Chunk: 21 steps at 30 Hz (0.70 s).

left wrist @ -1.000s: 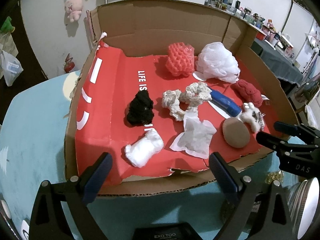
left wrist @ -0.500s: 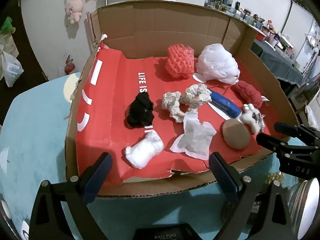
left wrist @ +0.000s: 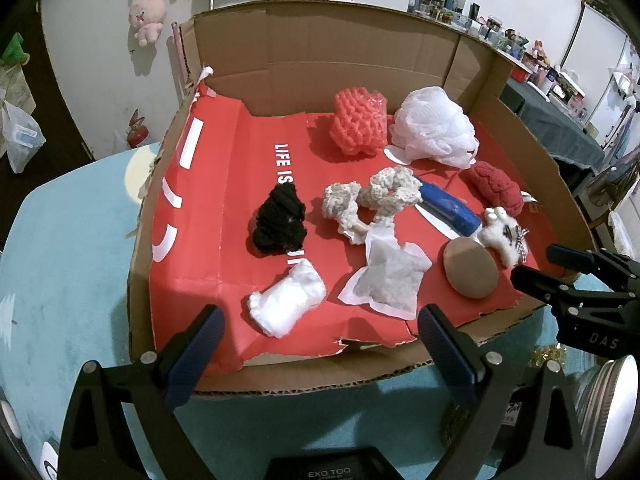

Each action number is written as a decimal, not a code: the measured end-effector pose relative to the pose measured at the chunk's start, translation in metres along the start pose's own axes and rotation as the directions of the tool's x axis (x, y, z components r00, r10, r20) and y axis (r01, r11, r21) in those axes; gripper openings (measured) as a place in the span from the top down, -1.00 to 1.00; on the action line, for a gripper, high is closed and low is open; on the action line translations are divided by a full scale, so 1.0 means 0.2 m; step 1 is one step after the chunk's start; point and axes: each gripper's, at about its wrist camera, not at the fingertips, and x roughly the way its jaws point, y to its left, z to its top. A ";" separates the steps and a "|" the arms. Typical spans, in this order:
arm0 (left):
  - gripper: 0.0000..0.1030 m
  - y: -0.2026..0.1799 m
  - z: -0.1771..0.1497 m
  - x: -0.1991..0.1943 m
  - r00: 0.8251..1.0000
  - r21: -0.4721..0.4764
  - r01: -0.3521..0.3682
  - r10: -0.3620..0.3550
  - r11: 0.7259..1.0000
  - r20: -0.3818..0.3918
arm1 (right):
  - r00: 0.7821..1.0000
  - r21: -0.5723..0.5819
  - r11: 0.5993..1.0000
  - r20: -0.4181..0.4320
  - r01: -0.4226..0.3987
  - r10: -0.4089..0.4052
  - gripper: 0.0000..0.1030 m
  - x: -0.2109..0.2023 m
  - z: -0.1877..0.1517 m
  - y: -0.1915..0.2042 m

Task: Organize soft objects

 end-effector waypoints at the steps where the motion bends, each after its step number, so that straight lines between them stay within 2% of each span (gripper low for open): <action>1: -0.92 0.00 0.00 0.00 1.000 0.001 -0.002 0.002 1.000 0.000 | 1.000 -0.001 1.000 -0.001 0.000 0.000 -0.43 0.00 0.00 0.00; 21: -0.92 -0.01 0.00 0.01 1.000 0.005 -0.016 0.016 1.000 0.000 | 1.000 -0.007 1.000 0.011 0.007 -0.006 -0.43 0.00 0.00 0.00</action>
